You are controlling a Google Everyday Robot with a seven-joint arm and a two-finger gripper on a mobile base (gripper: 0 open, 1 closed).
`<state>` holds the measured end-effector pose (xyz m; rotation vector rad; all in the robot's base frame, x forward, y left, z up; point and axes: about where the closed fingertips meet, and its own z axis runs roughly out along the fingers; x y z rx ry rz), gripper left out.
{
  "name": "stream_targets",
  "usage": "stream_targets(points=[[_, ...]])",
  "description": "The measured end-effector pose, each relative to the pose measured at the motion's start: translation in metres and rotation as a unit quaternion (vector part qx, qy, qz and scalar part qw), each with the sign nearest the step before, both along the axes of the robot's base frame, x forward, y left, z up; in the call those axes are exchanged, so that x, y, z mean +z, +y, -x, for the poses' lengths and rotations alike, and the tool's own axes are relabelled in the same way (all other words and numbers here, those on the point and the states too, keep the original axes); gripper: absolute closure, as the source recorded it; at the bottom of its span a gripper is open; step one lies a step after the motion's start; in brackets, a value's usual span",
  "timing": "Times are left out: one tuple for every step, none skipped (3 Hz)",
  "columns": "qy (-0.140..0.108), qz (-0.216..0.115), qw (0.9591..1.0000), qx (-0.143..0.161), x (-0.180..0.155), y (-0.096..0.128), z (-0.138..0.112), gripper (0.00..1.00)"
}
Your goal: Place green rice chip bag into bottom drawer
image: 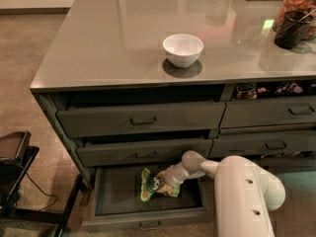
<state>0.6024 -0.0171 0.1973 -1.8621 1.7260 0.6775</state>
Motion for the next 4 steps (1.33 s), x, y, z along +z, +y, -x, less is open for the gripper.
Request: stream_targets(points=[[0.0, 0.0, 1.0, 0.0, 0.0, 0.0, 0.0, 0.36], [0.0, 0.0, 1.0, 0.0, 0.0, 0.0, 0.0, 0.13], [0.0, 0.0, 1.0, 0.0, -0.0002, 0.0003, 0.0003, 0.0], [0.0, 0.0, 1.0, 0.0, -0.0002, 0.0003, 0.0003, 0.0]])
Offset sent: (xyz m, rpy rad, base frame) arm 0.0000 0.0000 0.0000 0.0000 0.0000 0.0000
